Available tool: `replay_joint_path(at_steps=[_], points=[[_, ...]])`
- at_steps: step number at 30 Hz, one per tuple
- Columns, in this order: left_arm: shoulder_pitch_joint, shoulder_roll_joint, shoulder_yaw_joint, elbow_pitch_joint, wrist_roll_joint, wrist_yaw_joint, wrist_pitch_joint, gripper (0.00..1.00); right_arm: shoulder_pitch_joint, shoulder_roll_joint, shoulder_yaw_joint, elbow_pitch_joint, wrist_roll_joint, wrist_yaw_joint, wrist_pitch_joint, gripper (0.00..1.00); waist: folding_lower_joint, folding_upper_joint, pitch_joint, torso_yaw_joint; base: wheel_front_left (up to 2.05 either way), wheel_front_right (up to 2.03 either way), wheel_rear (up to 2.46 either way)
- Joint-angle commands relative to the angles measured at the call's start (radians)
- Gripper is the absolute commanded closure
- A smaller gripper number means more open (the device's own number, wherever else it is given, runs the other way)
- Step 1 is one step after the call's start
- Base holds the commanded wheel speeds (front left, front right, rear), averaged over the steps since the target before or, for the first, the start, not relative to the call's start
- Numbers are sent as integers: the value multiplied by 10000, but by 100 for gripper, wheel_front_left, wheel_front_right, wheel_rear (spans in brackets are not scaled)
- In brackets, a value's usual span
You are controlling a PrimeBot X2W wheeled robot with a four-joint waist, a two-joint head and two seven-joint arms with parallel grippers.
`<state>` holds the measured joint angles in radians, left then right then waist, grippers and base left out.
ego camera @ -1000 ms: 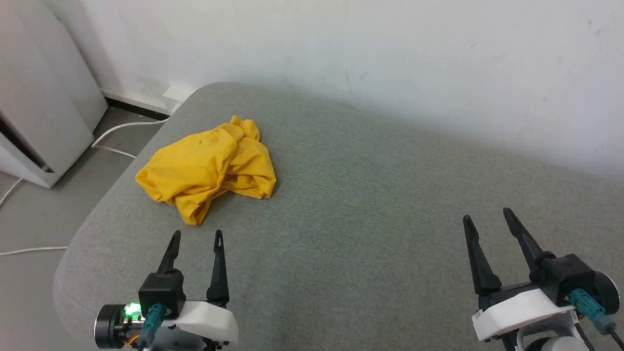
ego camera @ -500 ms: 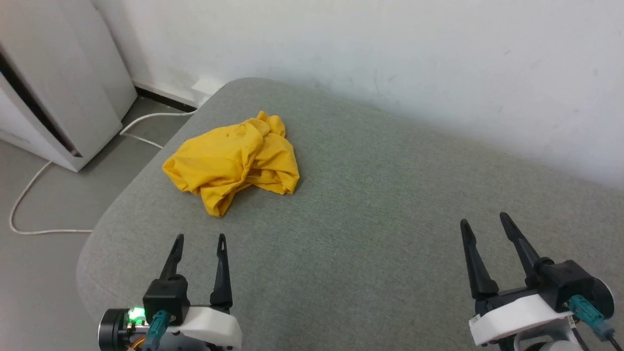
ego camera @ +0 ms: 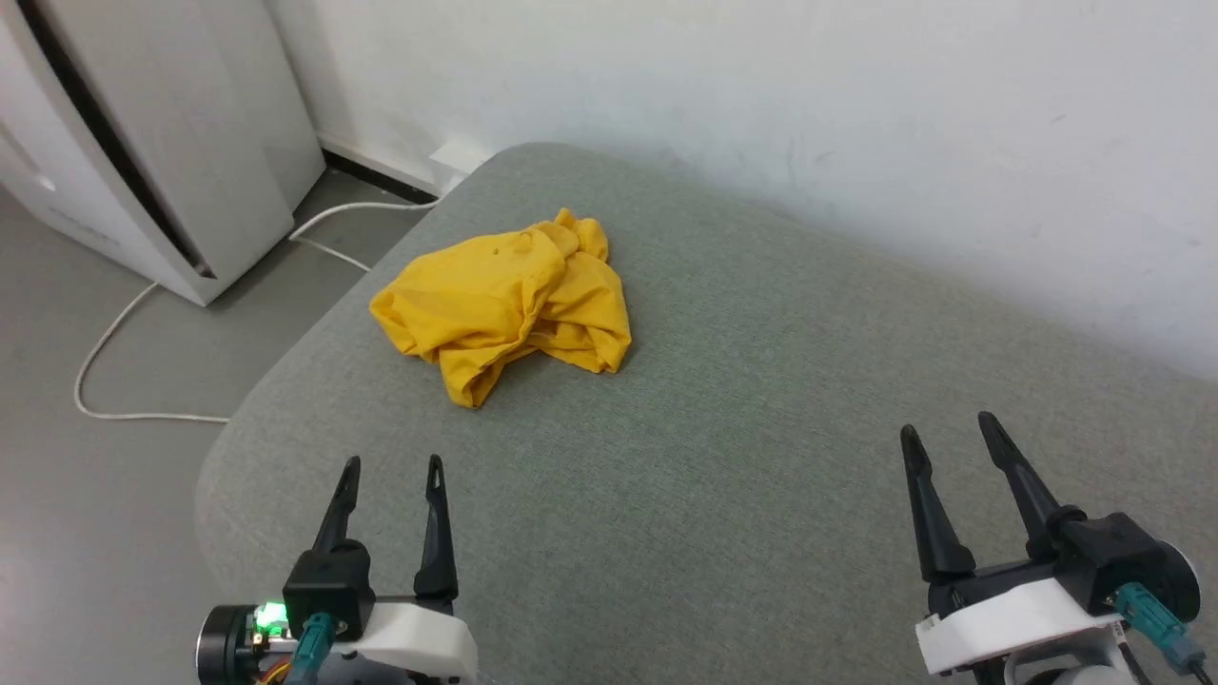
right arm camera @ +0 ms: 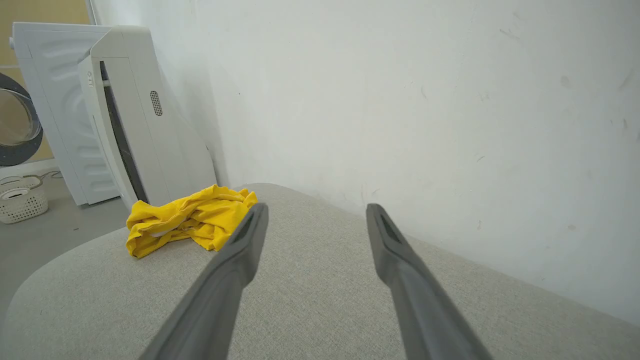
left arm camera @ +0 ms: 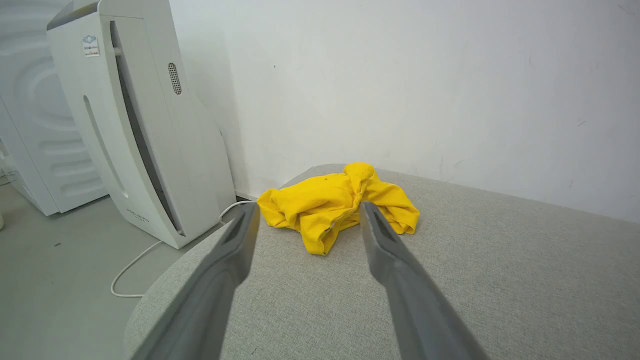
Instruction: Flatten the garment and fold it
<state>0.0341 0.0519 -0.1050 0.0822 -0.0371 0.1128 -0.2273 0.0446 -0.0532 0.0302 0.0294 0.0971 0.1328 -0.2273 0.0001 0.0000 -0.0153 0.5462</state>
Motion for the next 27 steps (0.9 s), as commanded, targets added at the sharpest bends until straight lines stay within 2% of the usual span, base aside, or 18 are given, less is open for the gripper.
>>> replay_joint_path(at_steps=[1,12,22,27], points=[[19,15,-57,51,-72,83,-123,0,70,27,-7,6,61,-19,-123,0,-1,0,36,163,0,0,0],[36,11,-199,127,-123,163,-345,0,136,30,89,170,77,-21,-345,0,-1,0,11,711,0,0,0],[58,15,-278,23,-141,15,-345,0,113,30,276,282,-29,-21,-345,0,-1,0,163,532,0,0,0],[-338,68,-249,74,-217,-155,-345,0,21,30,453,203,-205,-21,-345,0,-1,0,588,272,0,0,0]])
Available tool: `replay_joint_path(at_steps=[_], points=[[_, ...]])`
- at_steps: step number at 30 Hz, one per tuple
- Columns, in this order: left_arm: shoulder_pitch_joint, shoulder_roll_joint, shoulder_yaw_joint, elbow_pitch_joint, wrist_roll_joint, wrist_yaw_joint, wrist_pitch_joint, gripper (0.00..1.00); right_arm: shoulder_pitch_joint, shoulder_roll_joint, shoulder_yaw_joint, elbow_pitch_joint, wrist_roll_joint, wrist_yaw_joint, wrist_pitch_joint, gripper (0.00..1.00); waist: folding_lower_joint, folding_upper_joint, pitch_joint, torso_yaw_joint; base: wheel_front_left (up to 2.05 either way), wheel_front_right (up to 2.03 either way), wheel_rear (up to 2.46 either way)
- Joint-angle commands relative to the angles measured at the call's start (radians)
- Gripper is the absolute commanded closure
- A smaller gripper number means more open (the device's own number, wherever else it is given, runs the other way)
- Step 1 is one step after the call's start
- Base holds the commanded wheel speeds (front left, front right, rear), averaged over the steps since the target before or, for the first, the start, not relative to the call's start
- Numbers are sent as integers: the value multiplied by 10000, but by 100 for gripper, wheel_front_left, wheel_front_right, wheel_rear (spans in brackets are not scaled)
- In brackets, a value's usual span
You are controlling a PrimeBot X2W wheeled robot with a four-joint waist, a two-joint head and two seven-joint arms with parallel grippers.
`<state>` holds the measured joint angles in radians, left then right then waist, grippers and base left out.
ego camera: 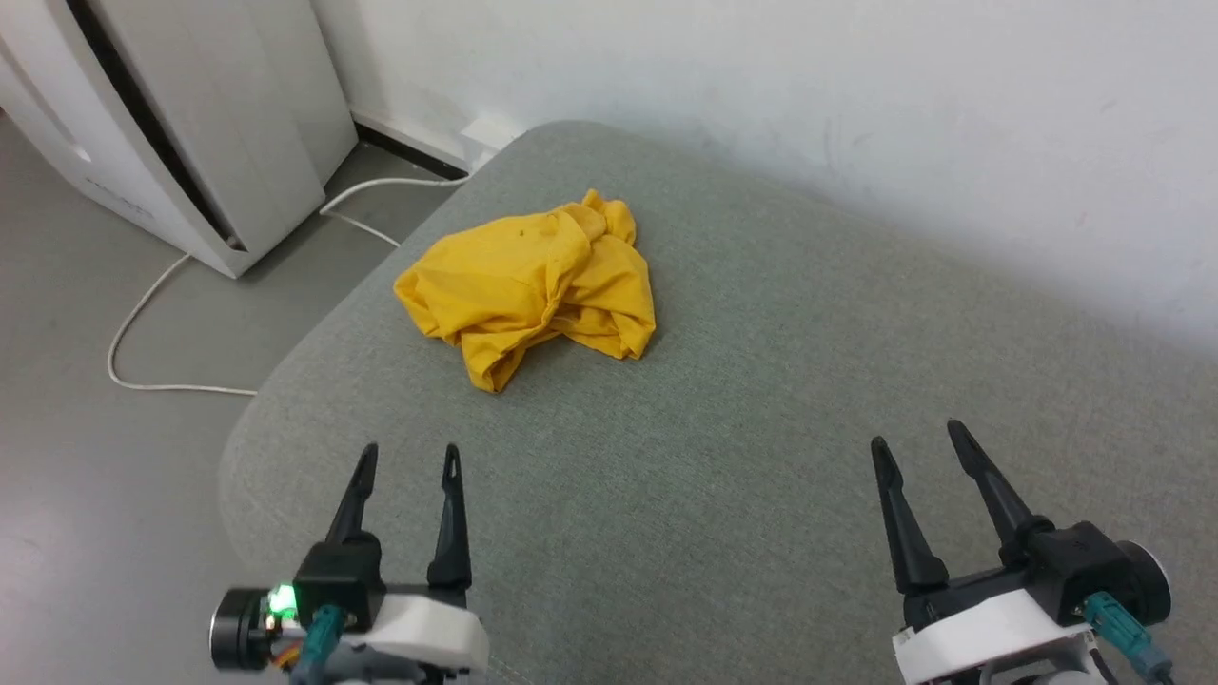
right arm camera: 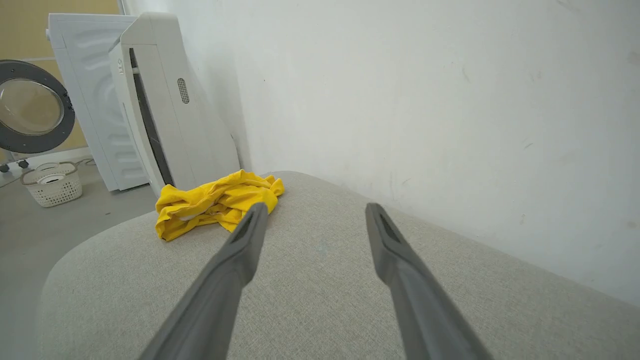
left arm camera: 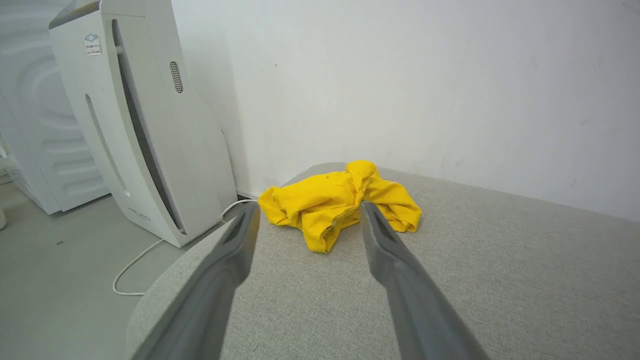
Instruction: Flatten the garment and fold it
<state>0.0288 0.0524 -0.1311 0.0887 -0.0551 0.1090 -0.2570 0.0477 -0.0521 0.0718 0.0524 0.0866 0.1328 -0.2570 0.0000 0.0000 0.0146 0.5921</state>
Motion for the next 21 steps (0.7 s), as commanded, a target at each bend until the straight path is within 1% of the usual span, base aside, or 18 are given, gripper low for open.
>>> replay_joint_path(at_steps=[1,6,9,12,14,15,17,19,21], points=[[-457,116,5,82,-49,-215,-47,0,-64,19,78,-59,-166,-21,-47,0,0,0,432,-268,0,0,0],[-1775,447,168,971,-155,-504,120,0,-406,19,541,-238,-503,-21,-47,0,0,0,1483,-926,0,0,0],[-3021,654,281,1474,-496,-965,482,0,-680,-13,645,-460,-677,-21,-47,0,0,0,2269,-1338,0,0,0],[-4482,1040,467,2038,-763,-1379,1096,0,-975,-254,932,-714,-875,-21,-39,0,0,0,3082,-1783,0,0,0],[-5396,1269,482,2498,-957,-1689,1759,0,-1129,-431,1052,-885,-924,-21,-22,0,0,0,3513,-2030,0,0,0],[-5836,1314,564,2728,-1229,-1843,2076,0,-1190,-476,1071,-978,-880,-21,-7,0,0,0,3708,-2145,0,0,0],[-6613,1730,457,3356,-1486,-2131,3003,0,-1310,-537,1136,-1178,-754,-21,74,0,0,0,4069,-2421,0,0,0],[-7357,1958,457,3831,-2038,-2286,3771,0,-1423,-714,1201,-1377,-706,-21,154,0,0,0,4381,-2654,0,0,0],[-7956,2333,290,4298,-2313,-2350,4549,0,-1520,-911,1276,-1583,-699,-21,224,0,0,0,4644,-2898,0,0,0]])
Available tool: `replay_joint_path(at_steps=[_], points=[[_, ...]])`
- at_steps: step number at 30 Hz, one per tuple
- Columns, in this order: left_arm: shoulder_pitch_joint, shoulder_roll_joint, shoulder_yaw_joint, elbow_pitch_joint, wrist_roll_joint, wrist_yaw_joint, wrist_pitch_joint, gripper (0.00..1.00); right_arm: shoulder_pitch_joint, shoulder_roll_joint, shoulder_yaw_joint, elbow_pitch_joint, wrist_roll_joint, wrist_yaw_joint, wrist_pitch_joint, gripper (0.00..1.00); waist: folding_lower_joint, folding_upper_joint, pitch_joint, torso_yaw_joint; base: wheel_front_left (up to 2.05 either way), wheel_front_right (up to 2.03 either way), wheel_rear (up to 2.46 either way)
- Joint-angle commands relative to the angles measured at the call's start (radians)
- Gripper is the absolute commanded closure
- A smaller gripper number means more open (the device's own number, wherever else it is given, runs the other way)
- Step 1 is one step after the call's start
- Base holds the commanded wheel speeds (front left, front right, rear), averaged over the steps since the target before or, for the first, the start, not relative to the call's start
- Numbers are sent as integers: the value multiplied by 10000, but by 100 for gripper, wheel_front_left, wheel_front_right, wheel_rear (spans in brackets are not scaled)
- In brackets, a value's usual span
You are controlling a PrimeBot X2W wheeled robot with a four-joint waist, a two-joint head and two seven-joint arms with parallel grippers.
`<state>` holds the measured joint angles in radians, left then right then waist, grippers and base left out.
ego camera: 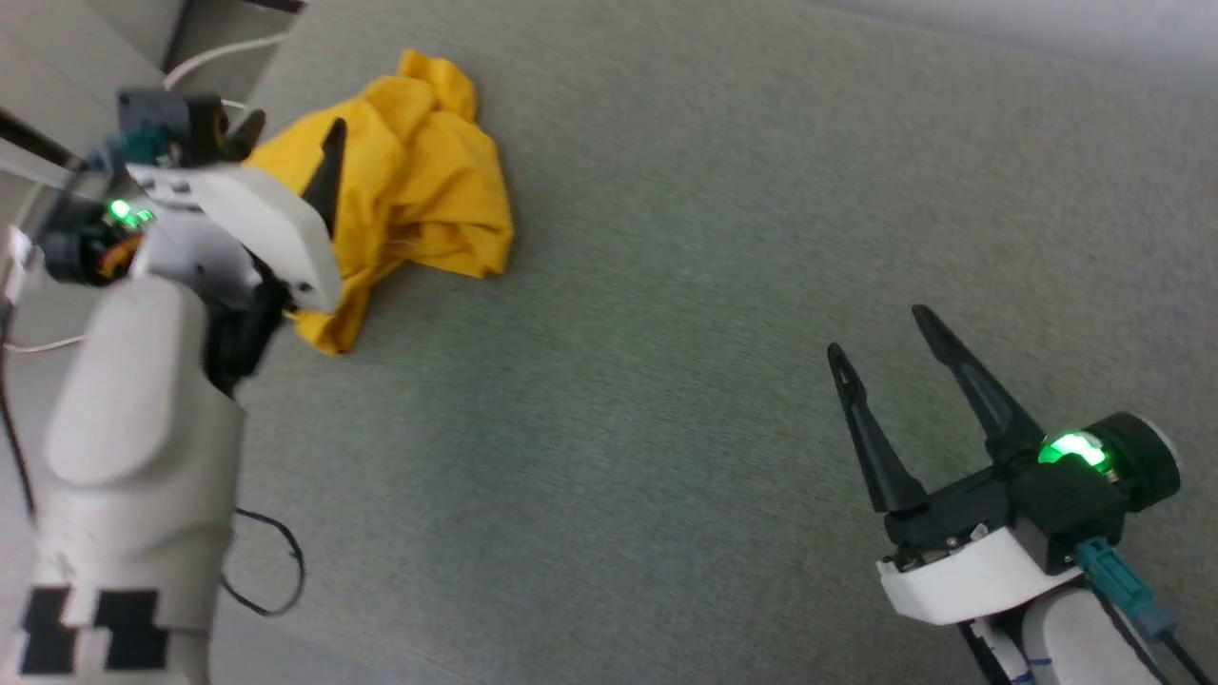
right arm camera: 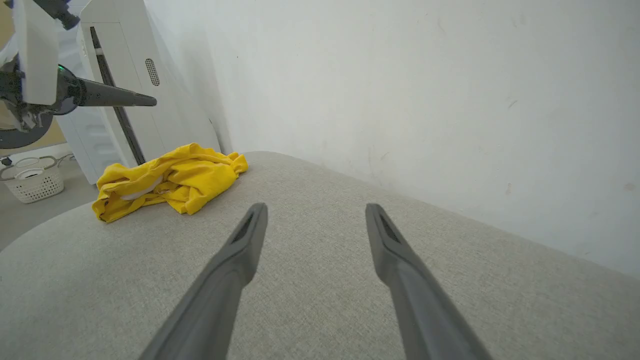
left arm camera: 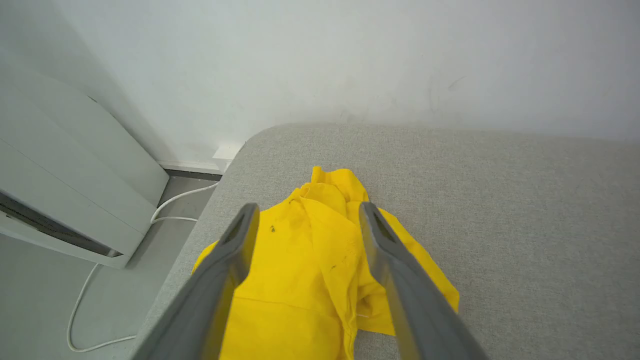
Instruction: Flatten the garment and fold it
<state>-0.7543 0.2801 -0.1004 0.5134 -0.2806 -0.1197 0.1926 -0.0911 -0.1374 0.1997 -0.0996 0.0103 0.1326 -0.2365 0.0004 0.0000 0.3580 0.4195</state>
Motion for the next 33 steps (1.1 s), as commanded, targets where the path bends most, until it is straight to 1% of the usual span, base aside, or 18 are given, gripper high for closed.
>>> replay_joint_path(at_steps=[1,5,9,10,13,17,18,19,20,22,24,29,33], points=[[-389,230,-81,298,-252,-81,415,0,-172,-142,33,-154,72,-19,41,0,-4,0,1314,-1291,0,0,0],[-978,859,-180,1178,-1026,-103,1588,0,-284,-288,175,-375,101,-19,58,0,-4,0,1595,-1783,0,0,0],[-1055,1455,-325,1882,-1726,-106,2933,0,-350,-111,175,-428,29,-19,6,0,-4,0,1741,-2182,0,0,0],[-1055,1455,-325,1882,-1726,-106,2933,0,-350,-111,175,-428,29,-19,6,0,-4,0,1741,-2182,0,0,0],[-1001,1808,-402,2211,-2110,-107,3716,0,-340,26,223,-406,-11,-19,-48,0,-4,0,1805,-2345,0,0,0],[-891,1863,-479,2596,-2775,-108,4713,0,-336,70,223,-312,-84,-19,-104,0,-4,0,1867,-2424,0,0,0],[-838,1872,-505,2677,-2947,-108,4984,2,-365,76,199,-293,-94,-19,-116,0,-4,0,1855,-2446,0,0,0],[-771,1884,-547,2725,-3106,-108,5231,85,-397,83,172,-271,-98,-19,-128,0,-4,0,1819,-2469,0,0,0],[-707,1914,-609,2699,-3232,-108,5390,100,-429,89,140,-250,-99,-19,-139,0,-4,0,1783,-2487,0,0,0],[-611,1974,-641,2595,-3408,-108,5389,100,-471,88,41,-209,-82,-19,-160,0,-4,0,1667,-2480,0,0,0],[-567,2046,-594,2447,-3421,-108,4973,100,-468,104,-59,-126,-51,-19,-179,0,-4,0,1457,-2464,0,0,0],[-724,2287,-311,2144,-3138,148,3316,100,-428,124,-291,246,80,-19,-219,0,-4,0,667,-2417,0,0,0],[-977,2519,-178,1796,-2775,357,1955,100,-405,92,-614,657,152,-19,-239,0,-4,0,-208,-2442,0,0,0]])
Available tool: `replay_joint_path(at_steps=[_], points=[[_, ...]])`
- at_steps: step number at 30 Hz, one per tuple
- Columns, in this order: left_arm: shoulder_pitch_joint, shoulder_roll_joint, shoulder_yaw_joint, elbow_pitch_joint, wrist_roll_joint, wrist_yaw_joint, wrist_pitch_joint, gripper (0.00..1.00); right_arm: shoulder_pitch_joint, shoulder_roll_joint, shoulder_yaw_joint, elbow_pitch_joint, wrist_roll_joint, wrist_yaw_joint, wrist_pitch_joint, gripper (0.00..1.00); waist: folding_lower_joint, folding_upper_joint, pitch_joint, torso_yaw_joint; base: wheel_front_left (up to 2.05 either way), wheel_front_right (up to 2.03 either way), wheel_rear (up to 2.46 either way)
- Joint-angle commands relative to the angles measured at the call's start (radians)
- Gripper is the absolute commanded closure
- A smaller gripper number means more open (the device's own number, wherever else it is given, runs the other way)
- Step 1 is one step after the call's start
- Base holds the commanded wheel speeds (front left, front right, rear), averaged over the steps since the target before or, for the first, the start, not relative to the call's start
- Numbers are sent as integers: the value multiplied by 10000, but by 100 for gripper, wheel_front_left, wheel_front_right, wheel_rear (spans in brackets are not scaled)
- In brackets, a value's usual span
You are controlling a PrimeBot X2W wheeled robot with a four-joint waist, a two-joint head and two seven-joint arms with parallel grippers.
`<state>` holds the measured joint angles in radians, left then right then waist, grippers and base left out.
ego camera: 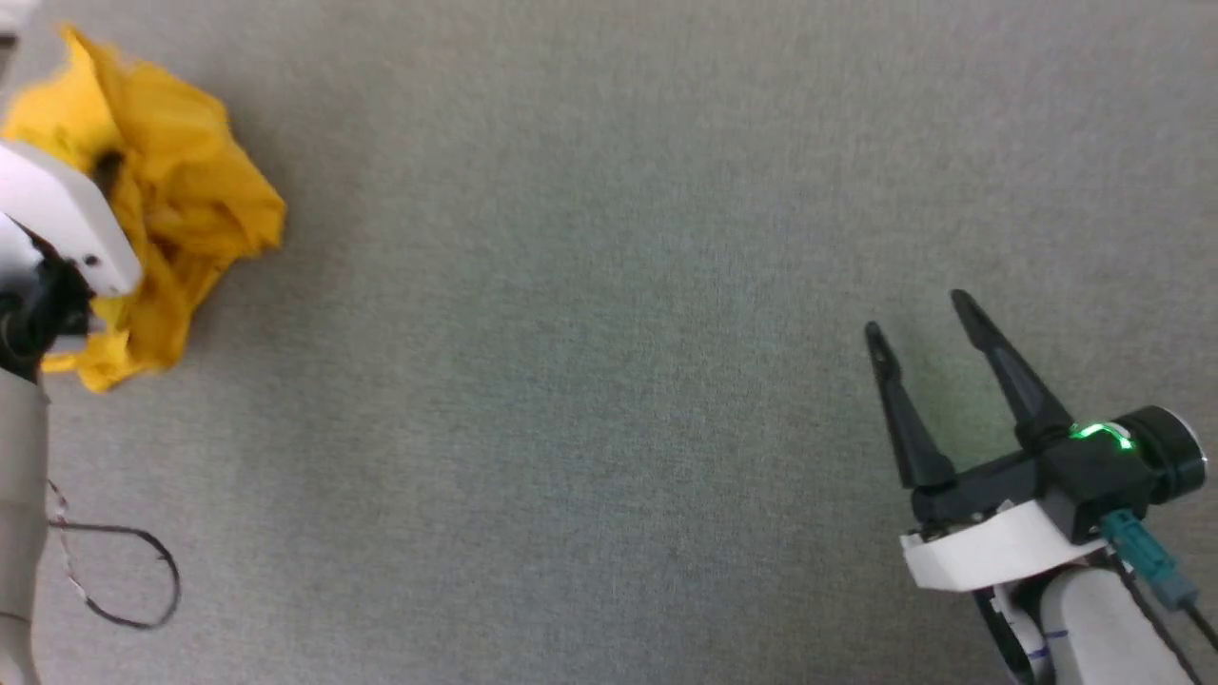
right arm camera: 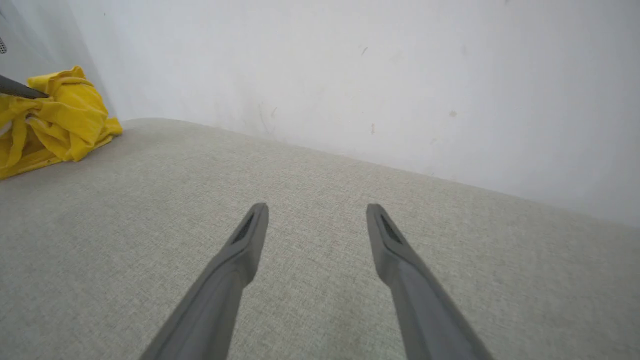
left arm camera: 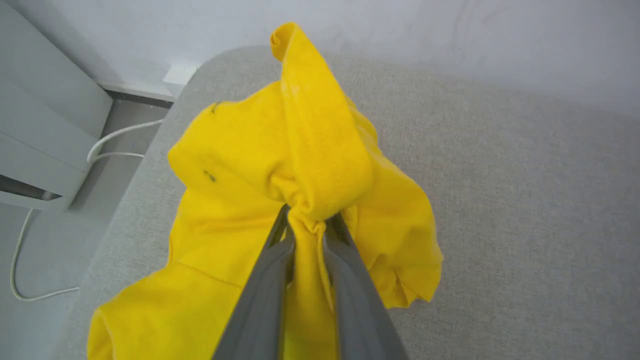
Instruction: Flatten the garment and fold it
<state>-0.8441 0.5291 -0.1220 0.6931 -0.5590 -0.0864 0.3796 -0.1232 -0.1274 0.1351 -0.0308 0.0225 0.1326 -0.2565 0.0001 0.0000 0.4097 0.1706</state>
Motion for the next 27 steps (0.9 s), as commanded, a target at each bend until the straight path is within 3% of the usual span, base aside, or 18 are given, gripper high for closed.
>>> replay_joint_path(at_steps=[1,7,13,18,27], points=[[-135,81,68,-108,91,75,-215,100,-69,9,-71,44,61,-19,-43,0,-1,0,-934,25,0,0,0],[-245,33,-9,-1029,452,136,-1667,100,114,126,-576,257,110,-19,-50,0,-1,0,-2095,-230,0,0,0],[176,-589,-329,-2309,700,283,-2756,100,267,230,-1136,285,118,-19,-51,0,-1,0,-2962,-724,0,0,0],[301,-1250,-738,-3530,914,364,-3549,100,489,371,-1323,248,96,-19,-52,0,-1,0,-3383,-1314,0,0,0],[1215,-3057,-2387,-4474,1319,497,-4132,100,771,591,-1386,182,97,-19,-52,0,-1,0,-3506,-2707,0,0,0]])
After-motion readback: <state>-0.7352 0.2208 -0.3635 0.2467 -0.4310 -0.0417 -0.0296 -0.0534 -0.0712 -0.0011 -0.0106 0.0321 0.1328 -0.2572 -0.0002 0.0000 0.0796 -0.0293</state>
